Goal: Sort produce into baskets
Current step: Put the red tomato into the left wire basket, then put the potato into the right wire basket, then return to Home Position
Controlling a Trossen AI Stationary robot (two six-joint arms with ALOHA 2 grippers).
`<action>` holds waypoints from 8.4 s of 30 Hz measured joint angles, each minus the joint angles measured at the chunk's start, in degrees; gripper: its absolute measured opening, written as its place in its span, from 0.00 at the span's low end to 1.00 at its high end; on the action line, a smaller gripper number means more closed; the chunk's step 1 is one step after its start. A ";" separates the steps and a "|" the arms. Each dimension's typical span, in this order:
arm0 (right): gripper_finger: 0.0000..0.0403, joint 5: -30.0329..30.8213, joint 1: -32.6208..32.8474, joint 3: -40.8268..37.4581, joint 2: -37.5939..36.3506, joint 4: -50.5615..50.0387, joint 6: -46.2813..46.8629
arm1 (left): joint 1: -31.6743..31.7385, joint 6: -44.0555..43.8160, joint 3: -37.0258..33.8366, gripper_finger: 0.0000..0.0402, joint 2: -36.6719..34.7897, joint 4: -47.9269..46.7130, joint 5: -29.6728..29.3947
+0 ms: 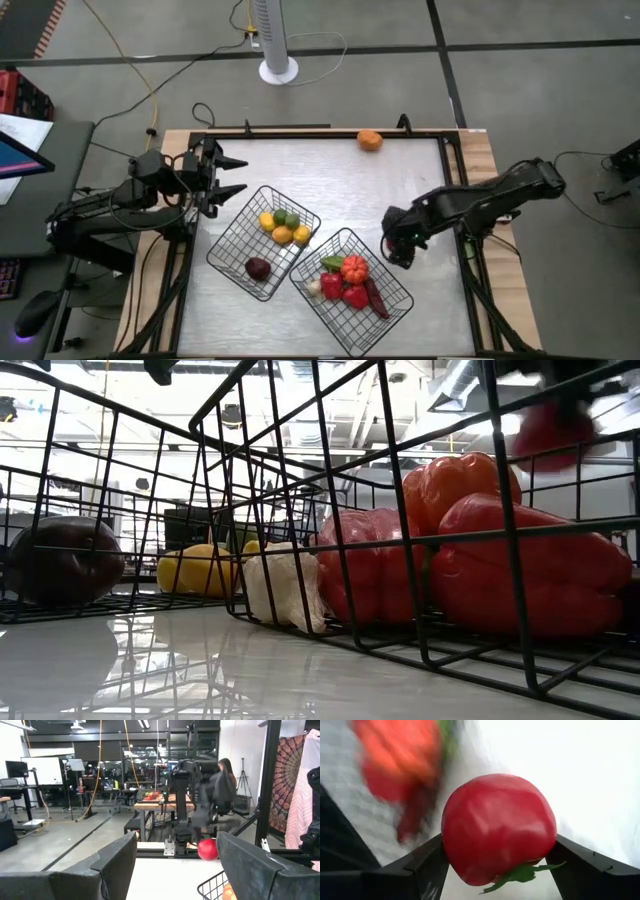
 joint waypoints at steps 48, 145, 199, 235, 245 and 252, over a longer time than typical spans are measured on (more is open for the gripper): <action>0.97 -3.71 -17.31 14.47 25.63 48.63 -44.16 | 0.00 1.49 0.00 0.65 0.02 0.57 -0.17; 0.70 -3.34 -52.03 -26.03 9.36 59.78 -54.63 | 0.00 6.77 0.02 0.65 -0.04 -1.87 -17.85; 0.84 5.17 -13.63 -46.65 -33.64 60.76 -31.85 | 0.00 0.09 -9.54 0.65 -4.78 14.51 -10.55; 0.83 13.99 -26.31 -70.68 -54.43 80.82 -38.64 | -1.97 -0.89 -33.38 0.65 -28.49 3.02 -20.48; 0.82 22.57 -26.31 -70.75 -54.38 77.72 -37.05 | -1.95 6.15 -33.42 0.65 -28.52 11.12 -22.75; 0.82 22.55 -26.31 -70.77 -54.38 77.54 -37.07 | -1.95 12.47 -33.44 0.65 -28.50 5.95 -22.74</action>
